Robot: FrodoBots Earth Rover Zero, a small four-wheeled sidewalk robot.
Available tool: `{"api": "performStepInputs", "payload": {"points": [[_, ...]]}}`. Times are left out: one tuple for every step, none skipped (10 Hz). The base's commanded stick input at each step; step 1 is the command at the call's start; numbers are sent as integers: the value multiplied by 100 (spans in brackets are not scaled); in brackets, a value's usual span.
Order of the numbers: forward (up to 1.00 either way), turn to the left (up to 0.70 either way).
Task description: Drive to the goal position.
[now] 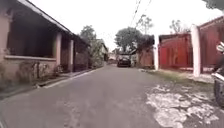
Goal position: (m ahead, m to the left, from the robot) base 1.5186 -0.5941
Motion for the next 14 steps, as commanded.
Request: {"api": "performStepInputs", "payload": {"points": [[70, -7], [70, -23], [70, 2], [70, 7], [70, 7], [70, 7], [70, 7], [70, 7], [70, 7], [70, 7], [70, 7], [70, 7], [70, 7], [70, 7]]}}
